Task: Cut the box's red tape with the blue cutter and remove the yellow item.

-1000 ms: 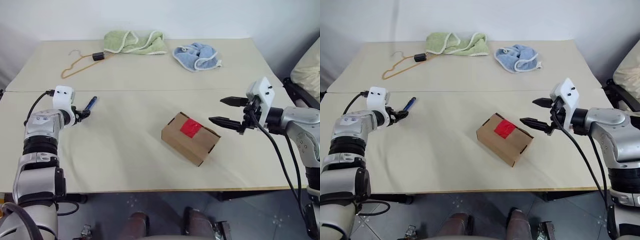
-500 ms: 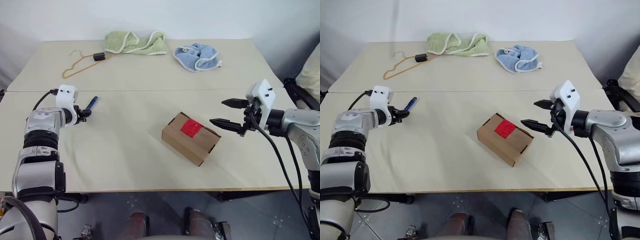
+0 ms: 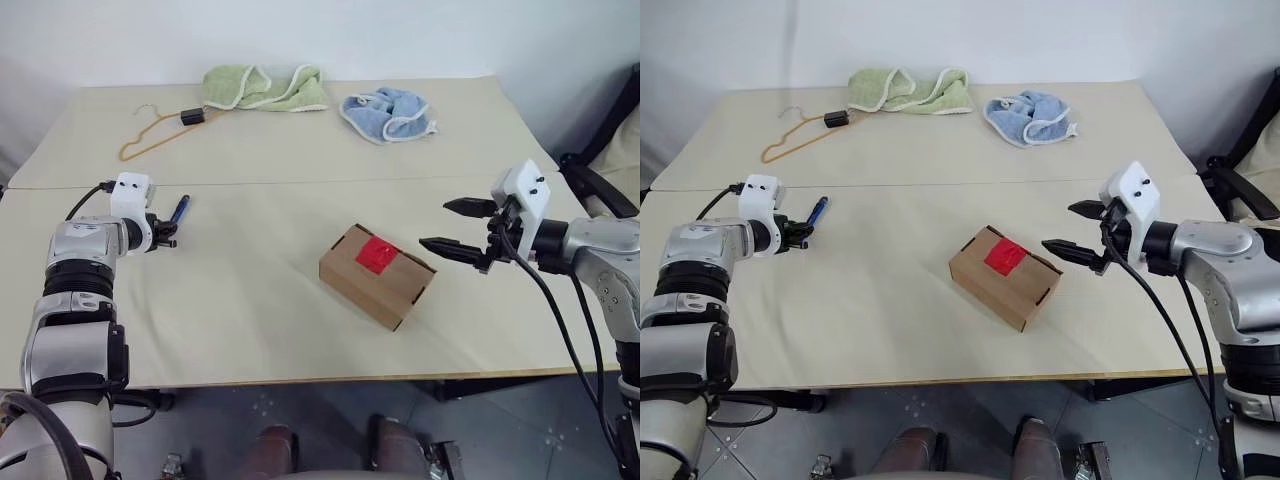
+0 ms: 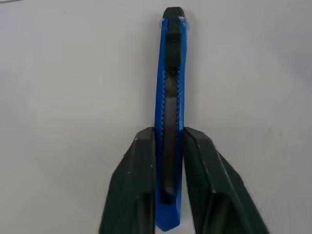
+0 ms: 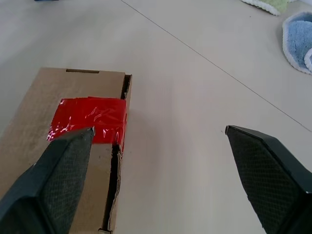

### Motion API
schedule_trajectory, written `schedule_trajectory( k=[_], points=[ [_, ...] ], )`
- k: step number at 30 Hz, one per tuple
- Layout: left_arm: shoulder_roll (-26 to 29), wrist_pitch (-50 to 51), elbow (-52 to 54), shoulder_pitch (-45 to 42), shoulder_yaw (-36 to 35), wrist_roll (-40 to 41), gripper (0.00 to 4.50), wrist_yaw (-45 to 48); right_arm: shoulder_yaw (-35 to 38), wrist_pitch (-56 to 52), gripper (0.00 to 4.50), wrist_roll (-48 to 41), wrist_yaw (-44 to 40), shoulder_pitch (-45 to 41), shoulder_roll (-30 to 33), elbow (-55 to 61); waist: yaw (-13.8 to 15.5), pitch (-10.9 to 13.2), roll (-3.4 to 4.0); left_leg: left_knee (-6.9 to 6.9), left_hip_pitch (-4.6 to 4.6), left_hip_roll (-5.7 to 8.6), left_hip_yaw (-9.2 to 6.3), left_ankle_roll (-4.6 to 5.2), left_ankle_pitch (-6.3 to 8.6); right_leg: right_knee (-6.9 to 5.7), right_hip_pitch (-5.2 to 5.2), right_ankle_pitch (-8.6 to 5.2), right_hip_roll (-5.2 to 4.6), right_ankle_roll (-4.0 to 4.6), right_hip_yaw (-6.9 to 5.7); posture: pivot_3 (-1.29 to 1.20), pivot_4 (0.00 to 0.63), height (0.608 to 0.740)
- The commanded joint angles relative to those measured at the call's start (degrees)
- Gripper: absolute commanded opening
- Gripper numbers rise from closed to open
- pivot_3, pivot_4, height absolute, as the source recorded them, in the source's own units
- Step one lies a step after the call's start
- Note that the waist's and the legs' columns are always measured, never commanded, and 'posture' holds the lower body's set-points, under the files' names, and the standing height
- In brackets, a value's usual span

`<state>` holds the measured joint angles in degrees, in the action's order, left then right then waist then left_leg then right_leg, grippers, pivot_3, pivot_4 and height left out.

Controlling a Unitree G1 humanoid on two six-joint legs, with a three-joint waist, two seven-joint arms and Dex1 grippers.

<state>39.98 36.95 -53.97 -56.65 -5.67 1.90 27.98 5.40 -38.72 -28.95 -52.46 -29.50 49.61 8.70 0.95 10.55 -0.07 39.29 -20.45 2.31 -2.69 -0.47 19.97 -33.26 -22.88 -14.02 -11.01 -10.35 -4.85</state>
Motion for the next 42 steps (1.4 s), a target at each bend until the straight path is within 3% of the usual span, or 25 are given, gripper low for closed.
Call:
schedule_trajectory(
  k=[1, 10, 16, 25, 29, 32, 36, 42],
  points=[
    [1.24, 1.4, -0.42, 1.52, 0.62, -0.84, 0.49, 0.57, 2.74, 0.84, 4.5, -0.35, 0.12, 0.07, 0.76, 1.82, -0.12, 0.0, 0.0, 0.0, 0.01, 0.0, 0.02, 0.0, 0.0, 0.0, 0.0, 0.0, 0.0, 0.0, 0.02, 0.0, 0.15, 0.74],
    [2.42, 2.34, 2.59, 3.08, 1.71, -1.04, 0.41, 2.75, 3.38, 0.64, 4.5, -0.71, 0.11, 1.21, 1.1, 2.76, -0.89, 0.0, 0.0, -0.06, 0.06, 0.0, 0.09, 0.02, 0.01, 0.0, 0.0, 0.0, 0.01, 0.0, 0.1, 0.0, 0.15, 0.74],
    [4.06, 3.46, 10.12, 5.69, 4.12, 0.05, 0.41, 10.45, 4.38, -0.64, 4.5, -1.26, 0.17, 1.18, 1.48, 4.1, -0.96, 0.0, 0.0, -0.07, 0.06, 0.0, 0.1, 0.02, 0.02, 0.01, -0.01, 0.0, 0.01, 0.0, 0.12, 0.0, 0.15, 0.74],
    [10.43, -10.12, 42.73, 24.57, 3.4, 9.66, 0.41, 34.19, -0.63, -11.07, 4.5, -6.37, 2.85, -6.5, 0.0, 13.33, -1.03, 0.02, -0.03, -0.06, -0.38, -0.1, 0.28, -0.02, 0.03, -0.16, -0.7, 0.0, 0.05, 0.03, 0.37, 0.0, 0.15, 0.74],
    [11.66, -12.45, 49.02, 28.45, 4.97, 10.35, 0.41, 38.3, -10.23, -16.97, 4.5, -3.56, 6.76, -11.51, -3.72, 15.43, -1.07, 0.02, -0.03, 0.0, -0.51, -0.23, 0.26, -0.09, 0.06, -0.15, -0.81, 0.02, 0.22, 0.14, 0.37, 0.0, 0.15, 0.74],
    [11.67, -17.25, 51.68, 30.7, 6.59, 8.89, 0.41, 39.57, -19.63, -16.29, 3.94, -1.19, 6.91, -13.91, -8.71, 18.04, -1.08, 0.02, -0.03, 0.0, -0.6, -0.23, 0.27, -0.08, 0.07, -0.16, -0.89, 0.01, 0.25, 0.15, 0.38, 0.0, 0.15, 0.74],
    [13.75, -25.81, 50.43, 32.84, 8.22, 5.01, 0.41, 40.19, -30.33, -12.49, 2.57, 6.31, 7.45, -15.85, -12.15, 17.14, -1.14, 0.02, -0.03, 0.0, -0.74, -0.23, 0.29, -0.08, 0.07, -0.19, -1.06, 0.01, 0.27, 0.15, 0.4, 0.0, 0.15, 0.74],
    [14.93, -31.79, 50.81, 36.04, 8.33, 2.71, 0.41, 39.26, -39.58, -7.77, 0.64, 14.38, 8.33, -18.99, -20.12, 11.43, -1.3, 0.01, -0.05, -0.01, -0.74, -0.23, 0.33, -0.06, 0.08, -0.23, -1.1, 0.01, 0.29, 0.17, 0.42, 0.0, 0.15, 0.74]
  ],
)
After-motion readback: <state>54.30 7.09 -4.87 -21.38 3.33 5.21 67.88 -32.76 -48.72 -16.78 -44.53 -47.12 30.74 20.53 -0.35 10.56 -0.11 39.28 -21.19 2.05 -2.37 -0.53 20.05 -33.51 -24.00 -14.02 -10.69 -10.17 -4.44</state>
